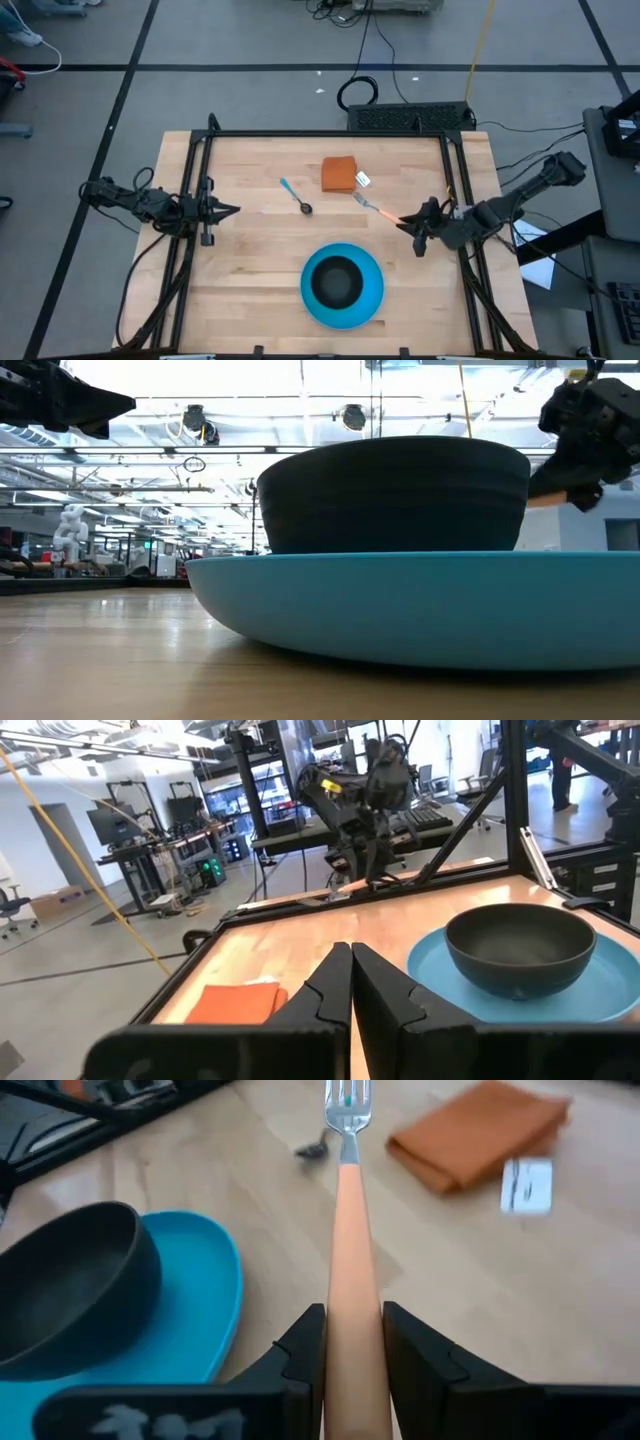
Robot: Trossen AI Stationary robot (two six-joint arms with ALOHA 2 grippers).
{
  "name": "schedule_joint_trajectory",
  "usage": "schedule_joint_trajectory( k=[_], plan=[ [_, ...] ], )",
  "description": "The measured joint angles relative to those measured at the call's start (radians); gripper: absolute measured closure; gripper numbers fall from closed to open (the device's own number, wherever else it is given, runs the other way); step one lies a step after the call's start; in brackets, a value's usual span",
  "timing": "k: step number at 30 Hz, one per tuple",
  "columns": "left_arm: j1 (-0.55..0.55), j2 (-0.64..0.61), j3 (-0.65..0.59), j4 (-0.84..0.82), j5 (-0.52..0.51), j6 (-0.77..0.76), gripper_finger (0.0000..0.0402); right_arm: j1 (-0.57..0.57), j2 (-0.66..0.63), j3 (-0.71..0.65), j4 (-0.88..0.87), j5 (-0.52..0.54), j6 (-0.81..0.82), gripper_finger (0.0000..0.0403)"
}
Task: Set table place
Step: Put the orange fork on the left side of the blue plate
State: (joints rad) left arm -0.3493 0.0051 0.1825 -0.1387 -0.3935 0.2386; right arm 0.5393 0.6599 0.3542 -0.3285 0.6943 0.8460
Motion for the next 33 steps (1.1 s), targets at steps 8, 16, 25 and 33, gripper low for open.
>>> schedule_joint_trajectory(
  k=[8, 16, 25, 33],
  plan=[
    [0.0, 0.0, 0.0, 0.0, 0.0, -0.004, 0.0385, 0.096, 0.152, 0.0, 0.012, 0.042, 0.183, 0.0337],
    [0.0, 0.0, 0.0, 0.0, 0.0, -0.004, 0.0385, 0.104, 0.208, 0.0, 0.052, 0.069, 0.16, 0.0337],
    [0.0, 0.0, 0.0, 0.0, 0.0, -0.004, 0.0385, 0.104, 0.208, 0.0, 0.159, 0.069, 0.066, 0.0337],
    [0.0, 0.0, 0.0, 0.0, 0.0, -0.004, 0.0385, 0.104, 0.233, 0.0, 0.377, 0.055, -0.136, 0.0337]
  ],
)
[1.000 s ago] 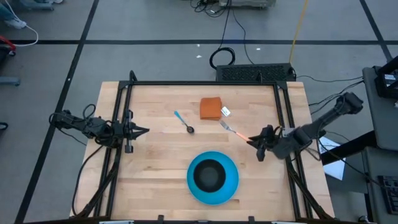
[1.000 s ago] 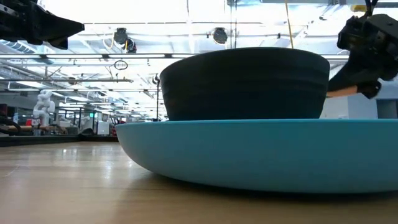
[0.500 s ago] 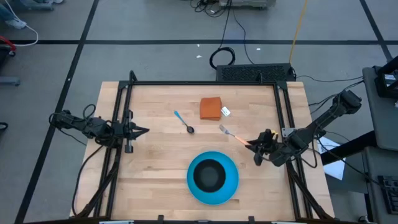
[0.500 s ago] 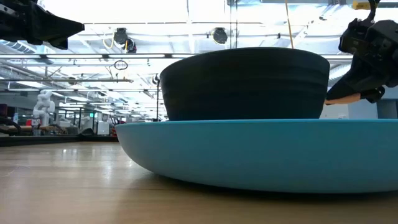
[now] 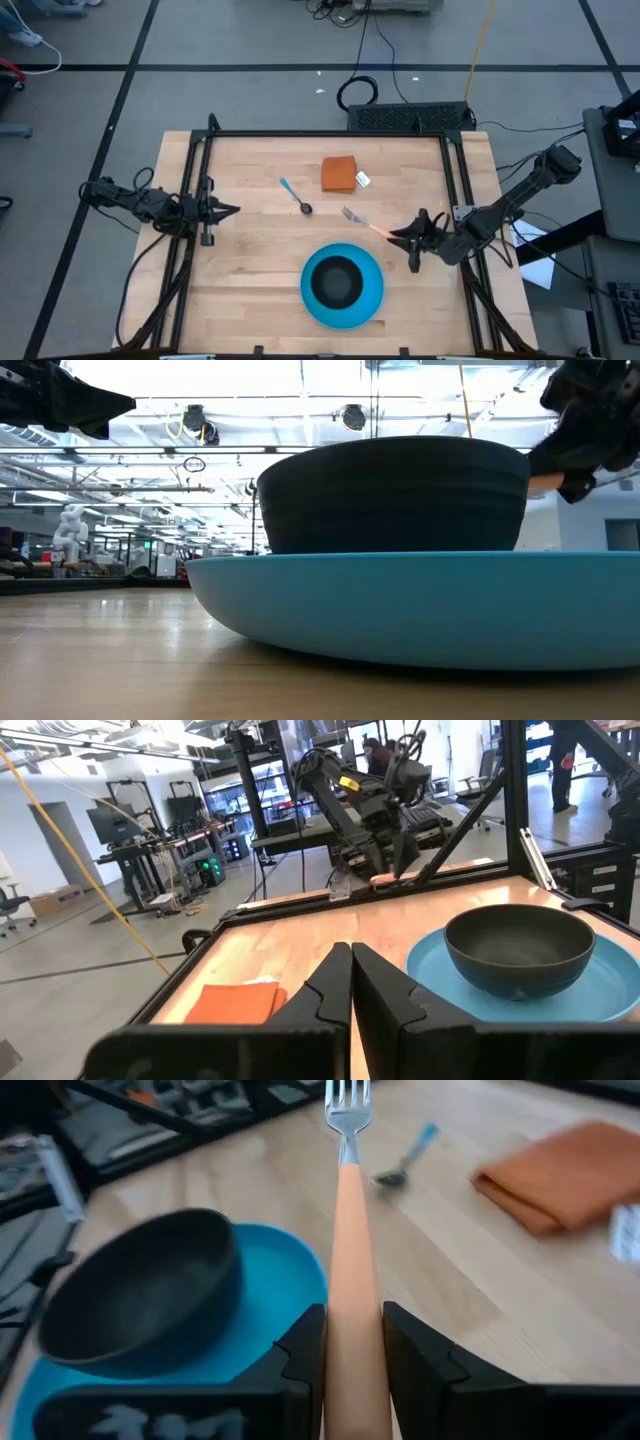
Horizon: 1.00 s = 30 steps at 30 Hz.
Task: Set table place
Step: Put the orange fork on the left side of the blue plate
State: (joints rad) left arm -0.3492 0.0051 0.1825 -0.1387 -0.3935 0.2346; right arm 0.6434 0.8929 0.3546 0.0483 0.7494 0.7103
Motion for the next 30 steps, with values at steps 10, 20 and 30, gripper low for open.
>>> schedule_joint_trajectory(
  k=[10, 20, 30],
  plan=[
    [0.0, 0.0, 0.0, 0.0, 0.0, 0.001, 0.0385, -0.052, 0.071, 0.016, 0.186, -0.126, -0.159, 0.0337],
    [0.0, 0.0, 0.0, 0.007, 0.0, 0.001, 0.0385, -0.22, 0.188, 0.161, 0.182, -0.321, -0.286, 0.0337],
    [0.0, 0.0, 0.0, 0.009, 0.001, 0.011, 0.0385, -0.379, 0.39, 0.384, 0.08, -0.497, -0.414, 0.0337]
  ],
)
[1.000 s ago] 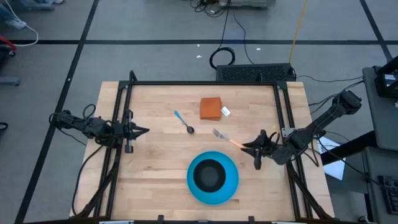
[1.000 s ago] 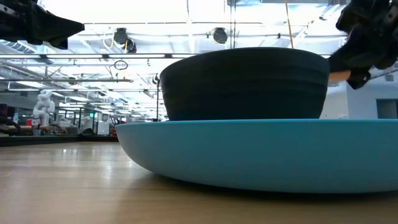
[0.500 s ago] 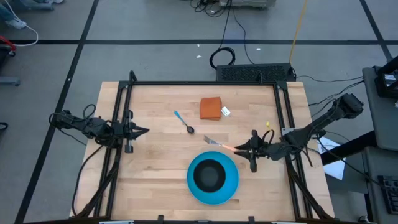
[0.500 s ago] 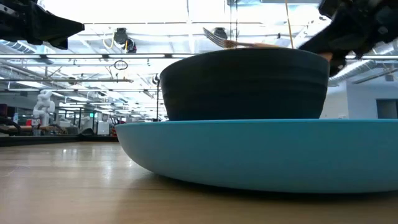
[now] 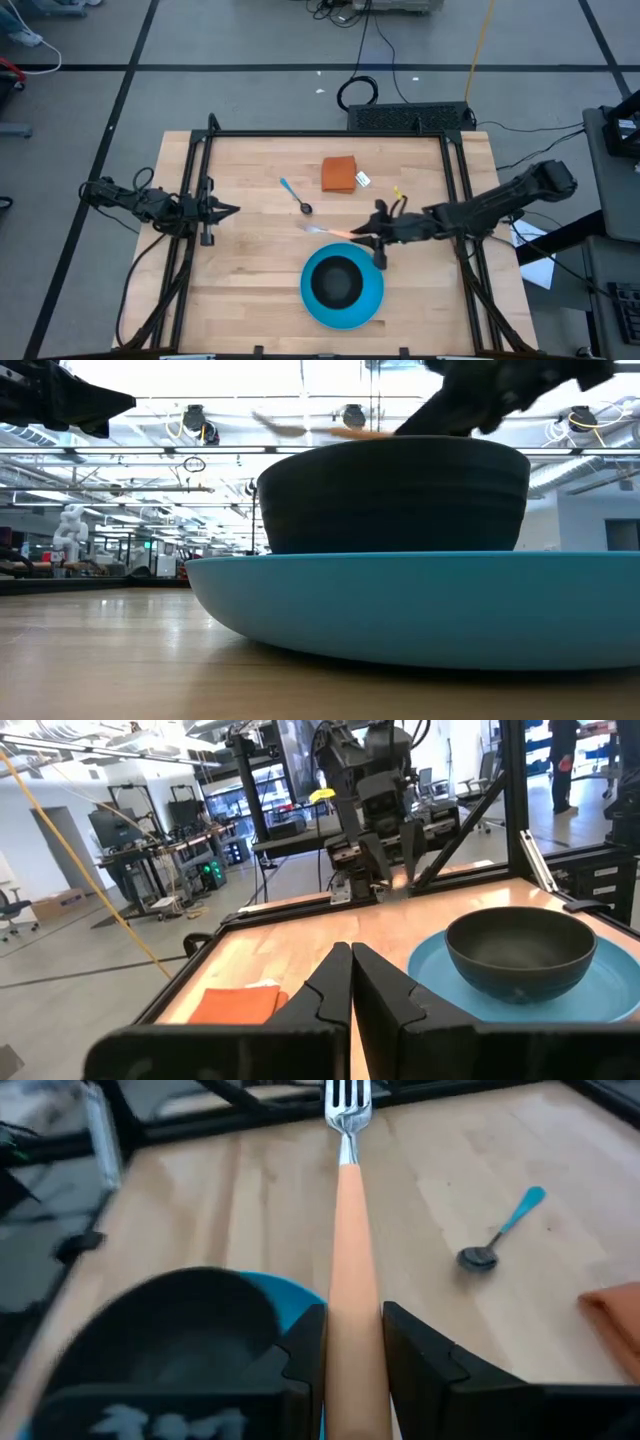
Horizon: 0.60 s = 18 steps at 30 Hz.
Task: Set table place
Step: Put the orange fork on the left side of the blue plate
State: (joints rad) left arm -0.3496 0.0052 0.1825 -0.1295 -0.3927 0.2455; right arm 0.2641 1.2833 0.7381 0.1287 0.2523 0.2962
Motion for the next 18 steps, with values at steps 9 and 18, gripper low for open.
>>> schedule_joint_trajectory(
  k=[9, 18],
  plan=[
    [0.0, 0.0, 0.0, -0.003, 0.001, -0.004, 0.0385, -0.144, 0.117, 0.166, -0.115, -0.157, -0.22, 0.0337],
    [0.0, 0.0, 0.0, -0.002, 0.001, 0.004, 0.0385, -0.275, 0.192, 0.218, -0.104, -0.313, -0.232, 0.0337]
  ],
)
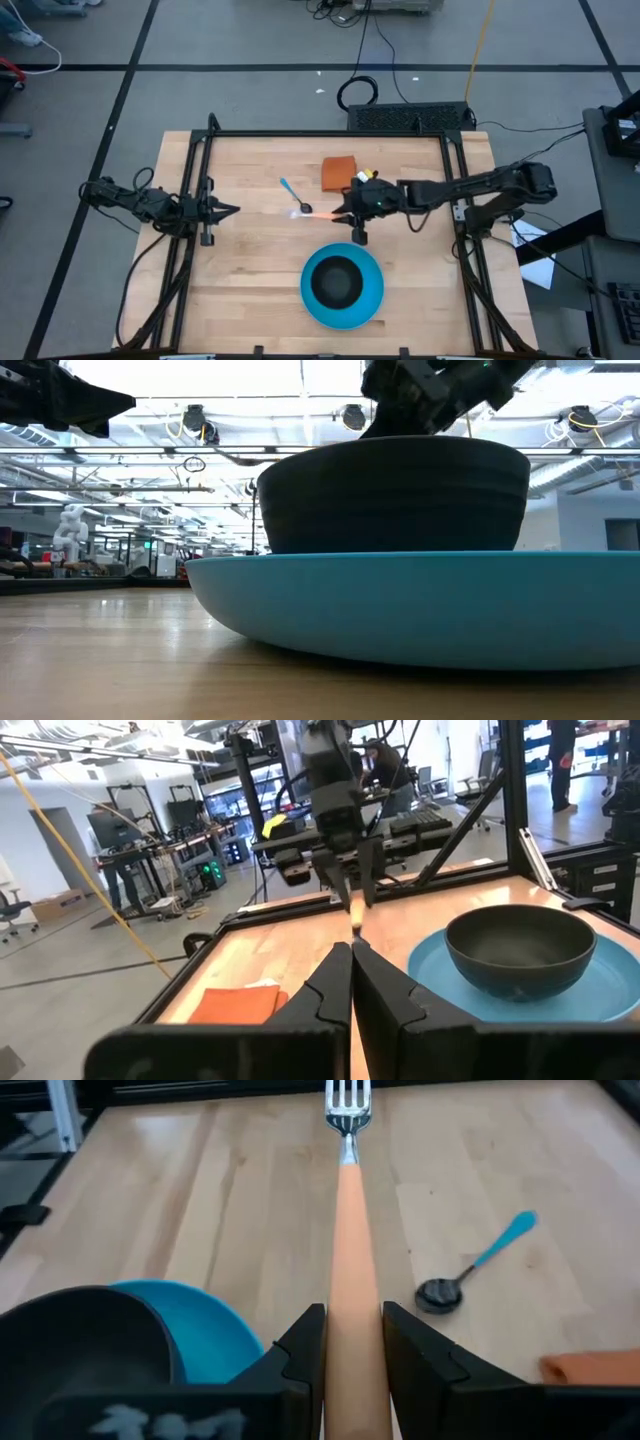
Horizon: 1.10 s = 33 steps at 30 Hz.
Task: Set table place
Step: Put the orange fork on the left side of the blue plate
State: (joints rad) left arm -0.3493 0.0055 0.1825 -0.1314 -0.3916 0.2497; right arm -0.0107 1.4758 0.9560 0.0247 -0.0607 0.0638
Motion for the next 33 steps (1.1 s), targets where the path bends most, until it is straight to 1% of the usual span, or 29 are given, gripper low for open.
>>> schedule_joint_trajectory(
  k=[3, 6, 9, 11, 16, 20, 28, 30, 33],
  plan=[
    [0.0, 0.0, 0.0, 0.001, 0.0, 0.0, 0.0385, -0.021, 0.048, 0.029, 0.011, -0.043, -0.042, 0.0337],
    [0.0, 0.0, 0.0, 0.001, 0.0, -0.001, 0.0385, -0.033, 0.094, 0.064, 0.008, -0.046, -0.084, 0.0337],
    [0.0, 0.0, 0.0, 0.0, 0.0, -0.001, 0.0385, -0.038, 0.137, 0.099, 0.008, -0.052, -0.103, 0.0337],
    [0.0, 0.0, 0.0, 0.0, 0.0, -0.001, 0.0385, -0.037, 0.167, 0.123, 0.009, -0.077, -0.11, 0.0337],
    [0.0, 0.0, 0.0, 0.0, 0.0, -0.001, 0.0385, -0.036, 0.229, 0.181, 0.008, -0.083, -0.106, 0.0337],
    [0.0, 0.0, 0.0, 0.001, 0.0, -0.008, 0.0385, -0.037, 0.263, 0.222, 0.038, -0.078, -0.043, 0.0337],
    [0.0, 0.0, 0.0, 0.0, 0.0, -0.016, 0.0385, -0.014, 0.333, 0.251, 0.252, -0.07, 0.168, 0.0337],
    [0.0, 0.0, 0.0, 0.0, 0.0, -0.024, 0.0385, 0.001, 0.356, 0.251, 0.299, -0.044, 0.215, 0.0337],
    [0.0, 0.0, 0.0, 0.0, 0.0, -0.034, 0.0385, 0.027, 0.378, 0.251, 0.306, 0.033, 0.271, 0.0337]
  ],
)
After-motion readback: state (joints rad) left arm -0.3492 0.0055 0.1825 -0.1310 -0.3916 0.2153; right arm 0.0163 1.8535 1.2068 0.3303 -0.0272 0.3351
